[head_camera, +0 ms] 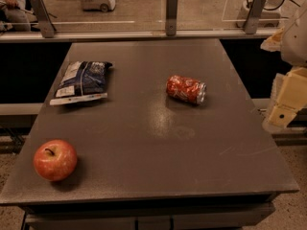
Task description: Place coke can upright
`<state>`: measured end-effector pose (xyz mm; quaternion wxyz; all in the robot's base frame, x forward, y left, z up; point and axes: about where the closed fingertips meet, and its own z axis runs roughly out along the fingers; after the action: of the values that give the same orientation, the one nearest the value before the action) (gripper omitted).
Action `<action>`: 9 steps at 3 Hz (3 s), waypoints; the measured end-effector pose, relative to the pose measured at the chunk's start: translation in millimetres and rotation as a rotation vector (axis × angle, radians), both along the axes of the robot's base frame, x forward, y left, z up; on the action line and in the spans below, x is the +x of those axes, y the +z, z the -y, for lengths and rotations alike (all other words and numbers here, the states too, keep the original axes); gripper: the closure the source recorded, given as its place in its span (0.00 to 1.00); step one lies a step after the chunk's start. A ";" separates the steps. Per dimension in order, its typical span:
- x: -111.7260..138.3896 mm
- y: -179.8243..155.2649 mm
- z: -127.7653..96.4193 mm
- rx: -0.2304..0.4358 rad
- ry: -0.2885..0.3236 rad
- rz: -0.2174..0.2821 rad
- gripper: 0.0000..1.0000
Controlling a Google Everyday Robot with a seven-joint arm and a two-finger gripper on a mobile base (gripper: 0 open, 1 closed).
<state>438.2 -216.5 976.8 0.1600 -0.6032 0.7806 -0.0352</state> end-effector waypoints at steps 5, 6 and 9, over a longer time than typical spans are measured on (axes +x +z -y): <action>93.8 13.2 -124.1 0.086 0.181 0.026 0.00; 101.8 -17.1 -125.7 0.060 0.168 -0.061 0.00; 143.4 -112.5 -109.6 -0.207 0.049 -0.183 0.00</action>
Offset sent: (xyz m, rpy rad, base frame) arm 0.0268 0.0459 0.0113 0.1465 0.0103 0.1599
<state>581.6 -106.9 864.3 0.0258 -0.6360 0.7692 -0.0564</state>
